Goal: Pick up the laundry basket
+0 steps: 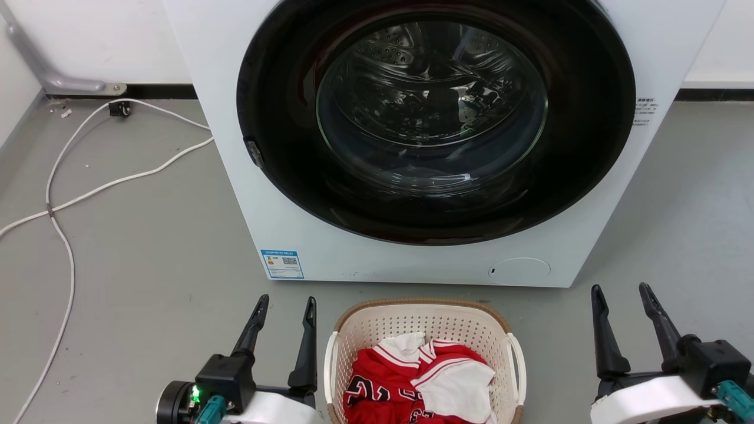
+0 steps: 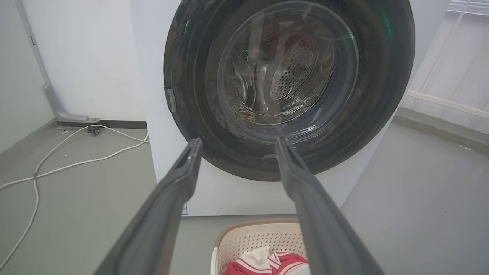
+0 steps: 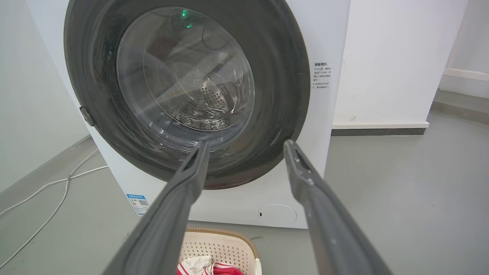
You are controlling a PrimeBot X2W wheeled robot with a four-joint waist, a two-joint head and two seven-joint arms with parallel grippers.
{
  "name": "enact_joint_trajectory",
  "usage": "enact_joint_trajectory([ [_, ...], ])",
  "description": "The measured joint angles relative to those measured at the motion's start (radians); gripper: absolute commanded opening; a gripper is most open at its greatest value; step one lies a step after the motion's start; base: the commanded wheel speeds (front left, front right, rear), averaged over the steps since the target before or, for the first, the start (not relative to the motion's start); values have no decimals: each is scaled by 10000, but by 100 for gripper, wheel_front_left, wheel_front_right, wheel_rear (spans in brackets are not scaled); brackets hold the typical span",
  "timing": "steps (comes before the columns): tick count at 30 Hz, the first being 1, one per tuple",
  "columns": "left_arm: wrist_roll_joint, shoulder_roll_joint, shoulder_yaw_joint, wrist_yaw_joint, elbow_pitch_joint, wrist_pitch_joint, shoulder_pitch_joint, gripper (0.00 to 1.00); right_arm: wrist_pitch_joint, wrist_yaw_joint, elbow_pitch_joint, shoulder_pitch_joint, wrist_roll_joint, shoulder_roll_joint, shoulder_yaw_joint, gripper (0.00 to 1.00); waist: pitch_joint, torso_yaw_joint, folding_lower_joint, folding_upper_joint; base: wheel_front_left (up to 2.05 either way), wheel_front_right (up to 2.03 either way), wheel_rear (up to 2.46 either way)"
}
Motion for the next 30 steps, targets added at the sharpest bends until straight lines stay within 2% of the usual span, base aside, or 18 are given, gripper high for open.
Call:
enact_joint_trajectory([
  [8,297,-270,265,-182,190,-144,186,100,-159,0,194,92,-349,0,-86,100,5,19,0,0,0,0,0],
  [18,934,-520,617,-686,596,-332,358,100,-345,0,715,106,-727,-2,-150,100,-1,5,0,0,0,0,0],
  [27,1756,-591,656,-792,570,-468,389,100,-497,0,815,102,-1281,-2,-82,100,-25,-33,0,0,0,0,0],
  [30,1799,-608,681,-851,598,-468,394,100,-516,0,949,102,-1131,-2,-111,100,-49,-44,0,0,0,0,0],
])
